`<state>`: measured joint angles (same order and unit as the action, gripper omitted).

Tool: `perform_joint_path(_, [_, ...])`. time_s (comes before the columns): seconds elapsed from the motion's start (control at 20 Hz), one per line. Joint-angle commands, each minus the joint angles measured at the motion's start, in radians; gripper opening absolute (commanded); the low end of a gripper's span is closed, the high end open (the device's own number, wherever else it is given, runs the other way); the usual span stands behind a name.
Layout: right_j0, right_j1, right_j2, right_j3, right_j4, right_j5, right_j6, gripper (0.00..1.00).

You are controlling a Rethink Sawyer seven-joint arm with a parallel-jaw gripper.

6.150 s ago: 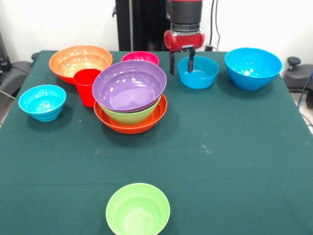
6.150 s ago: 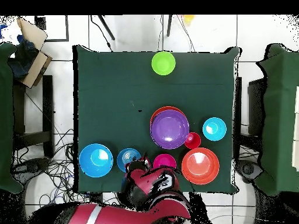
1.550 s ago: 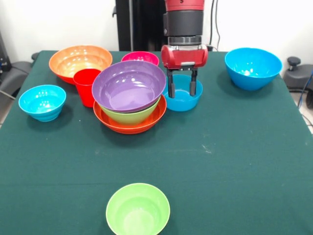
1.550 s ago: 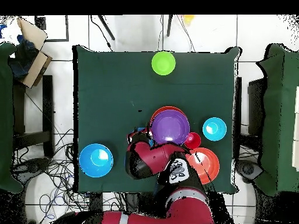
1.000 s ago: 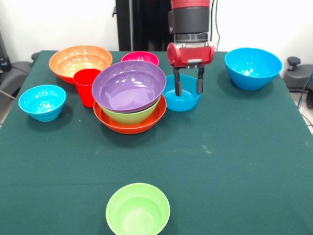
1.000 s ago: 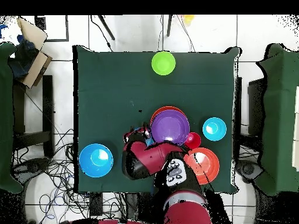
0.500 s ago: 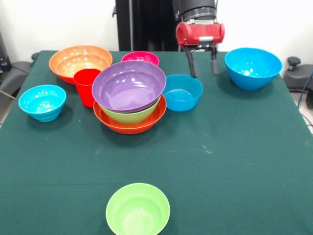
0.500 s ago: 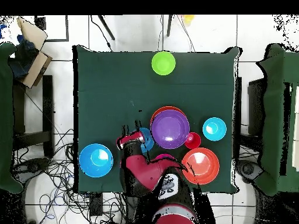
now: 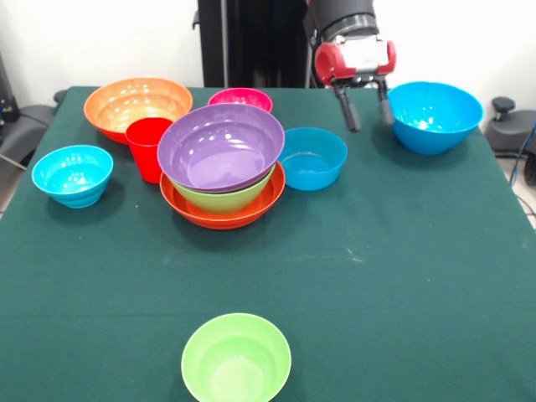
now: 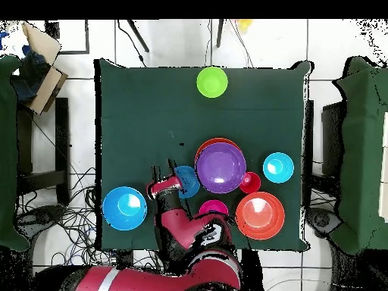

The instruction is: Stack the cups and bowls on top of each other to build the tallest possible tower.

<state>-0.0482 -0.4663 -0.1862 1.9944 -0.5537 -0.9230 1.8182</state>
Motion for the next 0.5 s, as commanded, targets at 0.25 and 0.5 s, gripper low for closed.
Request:
perform_joint_path(0.25, [-0.023,-0.025,0.078,0.003,0.012,0.571,0.1,1.0])
perform_joint_path(0.5, [-0.024,-0.043,0.086,0.011,-0.014,0.607,0.109,1.0])
